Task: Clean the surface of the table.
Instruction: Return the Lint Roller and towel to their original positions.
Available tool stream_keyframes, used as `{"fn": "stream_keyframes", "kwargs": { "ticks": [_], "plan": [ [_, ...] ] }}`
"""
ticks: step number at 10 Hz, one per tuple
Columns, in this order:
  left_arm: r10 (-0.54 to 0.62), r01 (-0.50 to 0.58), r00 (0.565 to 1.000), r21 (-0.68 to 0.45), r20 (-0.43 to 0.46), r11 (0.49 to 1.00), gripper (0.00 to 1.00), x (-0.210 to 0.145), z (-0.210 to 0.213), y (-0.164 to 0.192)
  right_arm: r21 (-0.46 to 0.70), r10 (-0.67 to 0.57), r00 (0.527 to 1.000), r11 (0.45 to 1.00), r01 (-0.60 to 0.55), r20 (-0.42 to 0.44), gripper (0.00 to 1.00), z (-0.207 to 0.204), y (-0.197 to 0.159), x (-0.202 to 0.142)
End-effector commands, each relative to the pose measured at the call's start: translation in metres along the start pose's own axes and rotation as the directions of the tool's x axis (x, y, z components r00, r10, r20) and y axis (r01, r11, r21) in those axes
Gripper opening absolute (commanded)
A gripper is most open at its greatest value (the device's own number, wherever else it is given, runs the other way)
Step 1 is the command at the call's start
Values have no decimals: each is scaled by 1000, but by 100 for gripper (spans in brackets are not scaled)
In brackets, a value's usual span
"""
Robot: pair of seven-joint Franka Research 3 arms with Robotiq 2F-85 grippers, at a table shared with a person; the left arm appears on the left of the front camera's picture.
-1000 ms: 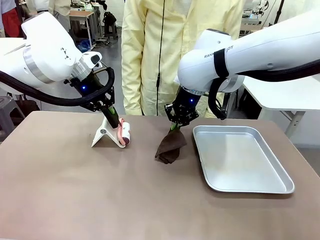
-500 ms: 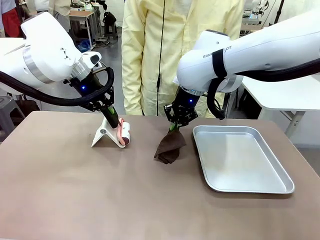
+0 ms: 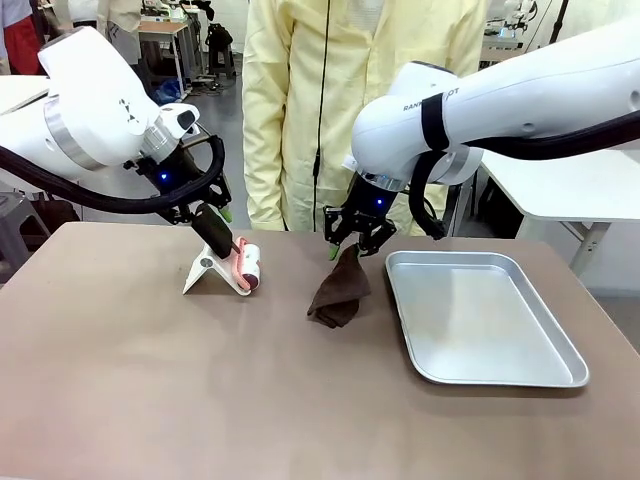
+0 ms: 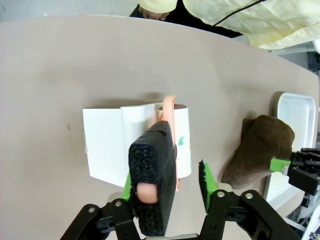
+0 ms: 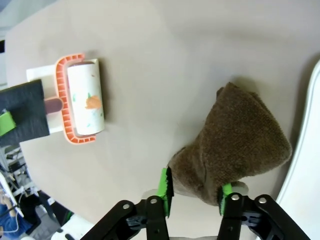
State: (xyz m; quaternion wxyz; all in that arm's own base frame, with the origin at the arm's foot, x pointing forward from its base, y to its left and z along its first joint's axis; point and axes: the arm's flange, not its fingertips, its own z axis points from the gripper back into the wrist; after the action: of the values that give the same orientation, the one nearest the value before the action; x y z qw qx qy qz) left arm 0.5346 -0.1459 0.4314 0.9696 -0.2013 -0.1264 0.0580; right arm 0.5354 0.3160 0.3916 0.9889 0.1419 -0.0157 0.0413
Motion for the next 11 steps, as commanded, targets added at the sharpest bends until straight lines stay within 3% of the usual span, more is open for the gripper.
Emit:
{"fn": "stream_keyframes", "kwargs": {
  "ticks": [1, 3, 6, 8, 9, 11],
  "plan": [
    [-1, 1, 1000, -3, 21, 1000, 100, -1, 3, 9, 34, 20, 999, 999, -19, -29, 83, 1, -2, 4],
    [23, -23, 999, 5, 39, 1000, 100, 2, 11, 17, 29, 23, 999, 999, -22, -34, 100, 1, -2, 4],
    [63, -65, 993, 12, 98, 998, 100, 5, 39, 39, -48, 13, 996, 999, -18, -93, 100, 5, -6, 2],
    [91, -87, 989, -43, 117, 995, 100, -3, 80, 58, -65, -39, 995, 997, 33, -90, 100, 16, -24, -12],
    [98, -89, 990, -94, 104, 992, 100, -15, 110, 69, -21, -42, 997, 999, 41, -60, 100, 23, -38, -28],
    [100, -91, 995, -280, 20, 956, 100, -59, 172, 104, 205, 15, 998, 978, -27, 63, 100, 31, -79, -75]
  ]
}}
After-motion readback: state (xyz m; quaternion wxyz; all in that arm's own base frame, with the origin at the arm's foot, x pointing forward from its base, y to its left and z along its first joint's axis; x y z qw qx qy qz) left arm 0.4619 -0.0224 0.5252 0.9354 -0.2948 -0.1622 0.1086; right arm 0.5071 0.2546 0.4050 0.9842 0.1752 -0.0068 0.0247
